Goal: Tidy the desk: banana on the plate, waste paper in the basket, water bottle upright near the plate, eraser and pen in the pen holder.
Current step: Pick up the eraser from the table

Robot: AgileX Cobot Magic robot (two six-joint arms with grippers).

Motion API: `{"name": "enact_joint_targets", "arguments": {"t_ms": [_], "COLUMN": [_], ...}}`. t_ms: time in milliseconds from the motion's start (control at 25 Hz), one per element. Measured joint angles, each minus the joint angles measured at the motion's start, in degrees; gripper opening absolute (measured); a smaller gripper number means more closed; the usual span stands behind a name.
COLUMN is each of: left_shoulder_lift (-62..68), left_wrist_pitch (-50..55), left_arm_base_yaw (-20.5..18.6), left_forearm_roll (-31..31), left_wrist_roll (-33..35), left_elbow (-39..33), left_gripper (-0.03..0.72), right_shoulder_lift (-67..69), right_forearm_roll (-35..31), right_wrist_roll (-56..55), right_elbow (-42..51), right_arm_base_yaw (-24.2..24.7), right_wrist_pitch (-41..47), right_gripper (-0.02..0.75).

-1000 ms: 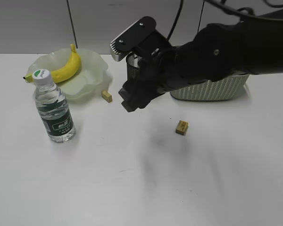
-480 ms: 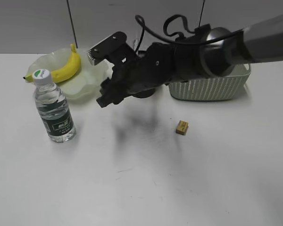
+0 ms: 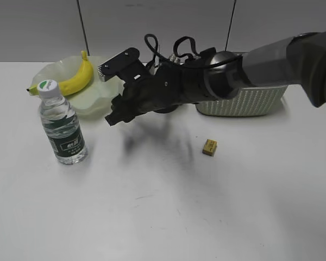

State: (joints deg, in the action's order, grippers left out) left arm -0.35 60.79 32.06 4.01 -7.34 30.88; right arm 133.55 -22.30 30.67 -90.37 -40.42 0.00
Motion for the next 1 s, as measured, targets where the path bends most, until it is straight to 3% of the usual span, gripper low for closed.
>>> {"name": "enact_joint_targets", "arguments": {"t_ms": [1000], "left_shoulder_lift": [0.00], "left_wrist_pitch": [0.00], "left_arm_base_yaw": [0.00], "left_forearm_roll": [0.35], "left_wrist_roll": [0.00], "left_elbow": [0.00], "left_gripper": [0.331], "right_shoulder_lift": [7.94], "right_forearm_roll": [-1.50], "right_wrist_roll": [0.00], "right_elbow": [-7.45], "right_arm_base_yaw": [1.92], "right_wrist_pitch": [1.71], "right_gripper": [0.356]}}
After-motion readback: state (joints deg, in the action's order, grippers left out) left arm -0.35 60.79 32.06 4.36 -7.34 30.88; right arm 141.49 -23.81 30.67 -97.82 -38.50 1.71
